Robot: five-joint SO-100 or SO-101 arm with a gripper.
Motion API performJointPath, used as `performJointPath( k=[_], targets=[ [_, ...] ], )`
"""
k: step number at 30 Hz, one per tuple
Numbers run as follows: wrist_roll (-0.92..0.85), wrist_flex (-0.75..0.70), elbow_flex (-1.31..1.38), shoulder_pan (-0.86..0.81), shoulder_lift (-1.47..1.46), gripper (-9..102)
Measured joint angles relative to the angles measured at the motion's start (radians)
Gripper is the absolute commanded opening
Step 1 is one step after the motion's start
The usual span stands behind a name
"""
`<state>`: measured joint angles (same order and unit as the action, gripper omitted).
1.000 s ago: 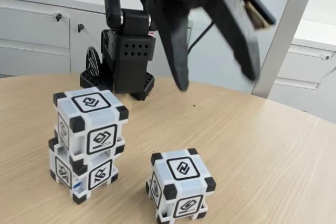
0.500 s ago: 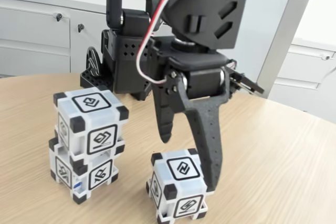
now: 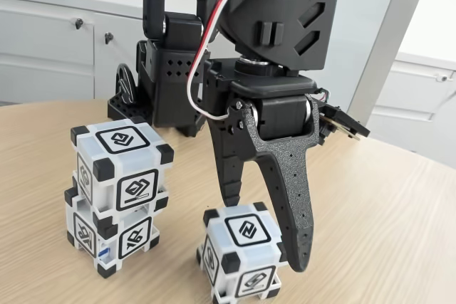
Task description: Stack cubes from left to right.
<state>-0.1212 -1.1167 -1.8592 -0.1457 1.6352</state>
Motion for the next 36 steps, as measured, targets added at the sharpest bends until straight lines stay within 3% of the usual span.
performJointPath(
  k=[11,20,36],
  targets=[
    [0.003,0.000,0.000,0.000,-0.005,37],
    [0.018,0.002,0.000,-0.005,-0.170,36],
    [0.018,0.006,0.005,-0.005,-0.195,20]
  ],
)
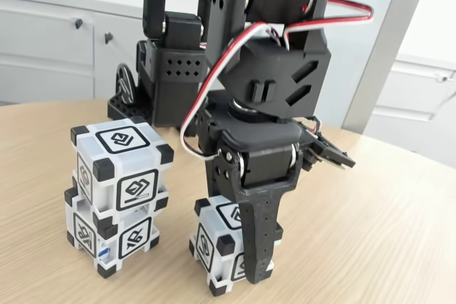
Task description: Stack cubes from left to right.
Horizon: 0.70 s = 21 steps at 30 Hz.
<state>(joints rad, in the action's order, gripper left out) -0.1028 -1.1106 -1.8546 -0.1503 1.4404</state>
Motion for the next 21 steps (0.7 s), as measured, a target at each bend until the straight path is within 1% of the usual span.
performJointPath(
  k=[2,10,14,17,21],
  targets=[
    [0.000,-0.006,0.000,0.000,0.008,19],
    [0.002,-0.017,0.000,0.000,0.017,18],
    [-0.006,-0.067,0.003,0.000,0.032,17],
    [-0.015,-0.152,-0.002,-0.005,0.103,17],
    [-0.014,-0.199,-0.002,-0.002,0.301,17]
  ],
)
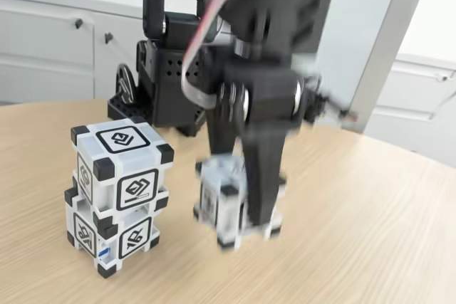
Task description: Stack cubes from left to right.
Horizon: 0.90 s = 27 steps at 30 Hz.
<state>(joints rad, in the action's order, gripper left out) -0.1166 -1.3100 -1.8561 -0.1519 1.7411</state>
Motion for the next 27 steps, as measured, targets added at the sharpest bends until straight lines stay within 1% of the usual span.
performJointPath(
  k=[4,8,13,17,20,24,25,27],
  targets=[
    [0.020,-0.043,0.000,0.000,0.216,16],
    [0.040,-0.046,0.000,0.000,0.382,16],
    [0.060,-0.052,0.021,0.000,0.466,17],
    [0.077,-0.074,0.167,0.000,0.469,18],
    [0.077,-0.167,0.310,0.000,0.463,18],
    [0.064,-0.362,0.497,0.002,0.388,18],
    [0.064,-0.390,0.541,0.002,0.364,18],
    [0.064,-0.397,0.624,0.002,0.316,18]
  ],
)
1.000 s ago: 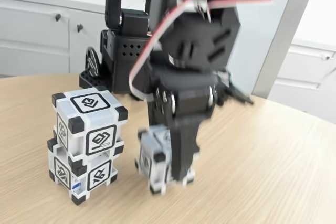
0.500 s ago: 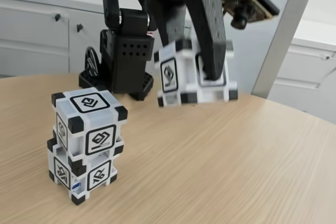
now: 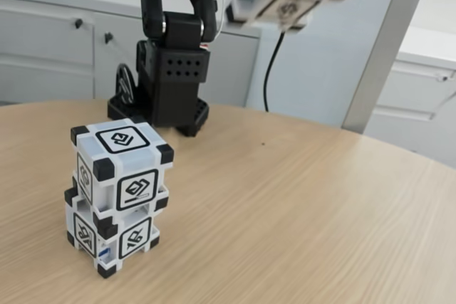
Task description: Stack cubes from left to right.
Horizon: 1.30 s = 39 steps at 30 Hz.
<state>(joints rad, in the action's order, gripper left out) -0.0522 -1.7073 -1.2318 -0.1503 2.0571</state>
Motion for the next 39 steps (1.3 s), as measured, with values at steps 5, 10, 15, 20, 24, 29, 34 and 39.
performJointPath(
  k=[5,10,15,20,24,29,34,39],
  targets=[
    [-0.015,-0.011,0.064,-0.011,-0.077,18],
    [-0.038,-0.011,0.066,-0.100,-0.123,18],
    [-0.087,-0.011,0.066,-0.199,-0.166,18],
    [-0.147,-0.015,0.066,-0.293,-0.173,18],
    [-0.187,-0.017,0.061,-0.364,-0.173,18],
    [-0.232,-0.017,-0.067,-0.394,-0.173,18],
    [-0.255,-0.017,-0.129,-0.394,-0.173,18],
    [-0.275,-0.017,-0.133,-0.394,-0.173,18]
  ],
)
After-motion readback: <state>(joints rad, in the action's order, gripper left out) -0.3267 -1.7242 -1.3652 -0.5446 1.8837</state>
